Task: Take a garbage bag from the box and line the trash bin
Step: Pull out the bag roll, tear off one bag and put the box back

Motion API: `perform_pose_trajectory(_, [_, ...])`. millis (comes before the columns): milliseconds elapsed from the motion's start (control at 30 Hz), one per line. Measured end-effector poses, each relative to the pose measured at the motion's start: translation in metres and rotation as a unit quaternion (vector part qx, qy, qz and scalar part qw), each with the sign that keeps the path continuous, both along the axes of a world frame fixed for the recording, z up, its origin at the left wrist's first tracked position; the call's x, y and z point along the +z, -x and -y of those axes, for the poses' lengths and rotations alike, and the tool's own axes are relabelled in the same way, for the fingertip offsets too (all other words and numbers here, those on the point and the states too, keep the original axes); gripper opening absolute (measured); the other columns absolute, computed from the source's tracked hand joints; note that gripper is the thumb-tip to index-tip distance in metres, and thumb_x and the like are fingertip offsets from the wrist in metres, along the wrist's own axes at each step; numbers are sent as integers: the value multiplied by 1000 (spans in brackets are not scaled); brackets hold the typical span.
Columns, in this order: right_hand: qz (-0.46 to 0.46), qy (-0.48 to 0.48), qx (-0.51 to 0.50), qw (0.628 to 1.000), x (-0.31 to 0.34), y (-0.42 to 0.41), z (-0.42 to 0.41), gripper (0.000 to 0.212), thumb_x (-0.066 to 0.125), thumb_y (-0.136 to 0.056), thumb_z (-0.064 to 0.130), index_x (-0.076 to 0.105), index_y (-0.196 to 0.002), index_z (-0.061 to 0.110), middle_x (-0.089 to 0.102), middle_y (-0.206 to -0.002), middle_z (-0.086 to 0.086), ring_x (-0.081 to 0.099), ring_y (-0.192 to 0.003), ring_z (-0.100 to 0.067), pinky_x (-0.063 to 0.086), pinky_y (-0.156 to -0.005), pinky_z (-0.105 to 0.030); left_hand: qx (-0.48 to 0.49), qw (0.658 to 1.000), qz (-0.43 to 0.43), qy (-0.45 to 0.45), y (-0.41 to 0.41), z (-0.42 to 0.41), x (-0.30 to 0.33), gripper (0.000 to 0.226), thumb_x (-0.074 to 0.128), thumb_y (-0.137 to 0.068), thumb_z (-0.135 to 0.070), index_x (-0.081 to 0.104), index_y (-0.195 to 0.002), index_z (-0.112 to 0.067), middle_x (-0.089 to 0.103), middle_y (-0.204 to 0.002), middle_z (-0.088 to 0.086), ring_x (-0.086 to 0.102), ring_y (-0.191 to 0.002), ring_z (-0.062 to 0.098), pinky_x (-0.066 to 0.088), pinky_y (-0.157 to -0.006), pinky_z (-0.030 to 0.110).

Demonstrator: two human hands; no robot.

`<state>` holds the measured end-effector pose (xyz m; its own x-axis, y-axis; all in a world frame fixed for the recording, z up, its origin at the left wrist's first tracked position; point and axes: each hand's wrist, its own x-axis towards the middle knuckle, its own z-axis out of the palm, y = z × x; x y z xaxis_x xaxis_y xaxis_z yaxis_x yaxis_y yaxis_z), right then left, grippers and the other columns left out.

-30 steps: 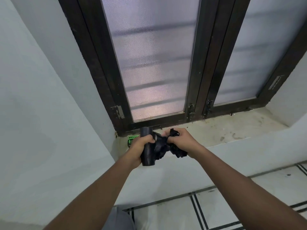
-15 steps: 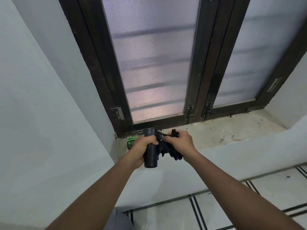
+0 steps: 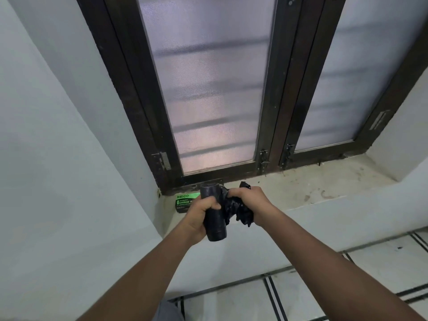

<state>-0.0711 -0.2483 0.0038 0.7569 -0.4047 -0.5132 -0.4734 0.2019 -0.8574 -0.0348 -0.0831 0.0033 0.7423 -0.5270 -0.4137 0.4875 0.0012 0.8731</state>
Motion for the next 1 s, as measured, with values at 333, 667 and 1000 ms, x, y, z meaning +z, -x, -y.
perform_pose_trajectory(333, [61,66,19,996,-3,9,-1,21,85,-74,34,83,-87,17,80,-83,-10,77,-75,-28,60,-64,-38,2,1000,-13,-7,-7,1,0,62,64,-59,-14,67,-119,-1,69,-96,22,65,-84,35,58,-70,40])
perform_pose_trajectory(667, [42,-71,-34,996,11,0,-16,18,76,-82,14,67,-92,2,65,-79,-16,64,-62,-25,52,-50,-28,41,999,-7,26,0,8,-5,58,64,-60,-12,64,-117,-2,67,-99,21,61,-95,38,54,-82,45])
perform_pose_trajectory(1000, [-47,-259,-54,963,6,-5,-21,12,69,-89,20,69,-84,9,72,-83,-12,71,-70,-25,59,-59,-29,32,999,13,33,-4,10,-5,58,66,-60,-12,61,-116,0,66,-101,18,61,-100,37,54,-84,46])
